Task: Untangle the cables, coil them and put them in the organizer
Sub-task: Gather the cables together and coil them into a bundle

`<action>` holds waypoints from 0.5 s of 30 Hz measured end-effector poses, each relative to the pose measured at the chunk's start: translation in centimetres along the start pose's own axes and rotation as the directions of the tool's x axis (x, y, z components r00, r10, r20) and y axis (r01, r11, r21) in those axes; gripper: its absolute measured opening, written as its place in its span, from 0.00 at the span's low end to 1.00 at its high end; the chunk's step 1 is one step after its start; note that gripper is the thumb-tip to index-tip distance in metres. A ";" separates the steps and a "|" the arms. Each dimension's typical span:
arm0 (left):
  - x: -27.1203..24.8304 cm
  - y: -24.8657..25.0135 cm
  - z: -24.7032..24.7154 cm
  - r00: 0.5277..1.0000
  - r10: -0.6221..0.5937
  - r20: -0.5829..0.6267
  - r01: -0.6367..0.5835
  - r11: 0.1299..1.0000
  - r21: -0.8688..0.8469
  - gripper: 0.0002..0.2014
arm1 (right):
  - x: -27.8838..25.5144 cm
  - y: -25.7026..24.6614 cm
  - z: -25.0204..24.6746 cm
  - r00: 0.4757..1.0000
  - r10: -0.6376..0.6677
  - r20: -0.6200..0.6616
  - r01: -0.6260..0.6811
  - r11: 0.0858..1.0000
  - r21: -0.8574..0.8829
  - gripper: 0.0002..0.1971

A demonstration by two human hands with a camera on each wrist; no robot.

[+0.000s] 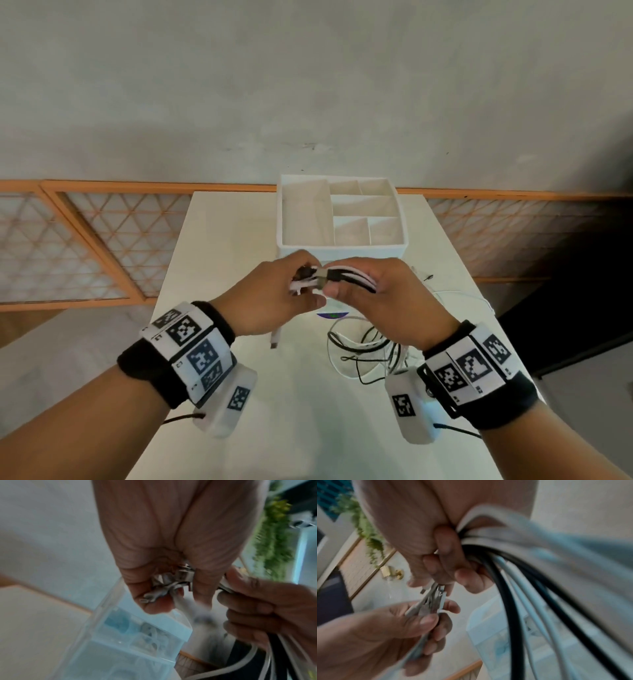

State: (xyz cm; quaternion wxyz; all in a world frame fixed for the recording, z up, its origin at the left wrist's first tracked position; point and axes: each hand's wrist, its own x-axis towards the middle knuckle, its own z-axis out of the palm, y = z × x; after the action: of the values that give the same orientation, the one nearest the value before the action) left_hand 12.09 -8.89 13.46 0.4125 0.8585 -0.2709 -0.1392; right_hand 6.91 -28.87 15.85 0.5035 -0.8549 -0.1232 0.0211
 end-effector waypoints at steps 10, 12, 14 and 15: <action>-0.7 -1.6 -0.6 0.983 -0.177 -0.040 0.099 0.705 -0.703 0.13 | -1.0 0.8 -1.3 0.993 0.119 -0.022 -0.110 0.962 0.250 0.22; -0.5 -1.3 -0.7 0.989 -0.132 -0.073 0.071 0.837 -0.542 0.14 | -0.9 0.8 -1.2 0.992 0.126 0.031 -0.130 0.973 0.190 0.26; -0.2 -1.0 -0.6 0.993 -0.093 -0.072 0.062 0.934 -0.351 0.15 | -0.8 0.7 -0.9 0.991 0.126 0.037 -0.130 0.985 0.115 0.24; -0.1 -1.0 -0.6 0.993 -0.107 -0.059 0.085 0.951 -0.297 0.15 | -0.7 0.6 -0.8 0.992 0.127 0.025 -0.129 0.986 0.103 0.22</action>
State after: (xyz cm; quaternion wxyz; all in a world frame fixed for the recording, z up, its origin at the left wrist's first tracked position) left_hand 12.70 -7.92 13.04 0.5378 0.8045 -0.1896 -0.1660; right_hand 6.46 -30.06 15.66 0.5441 -0.8332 -0.0716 0.0677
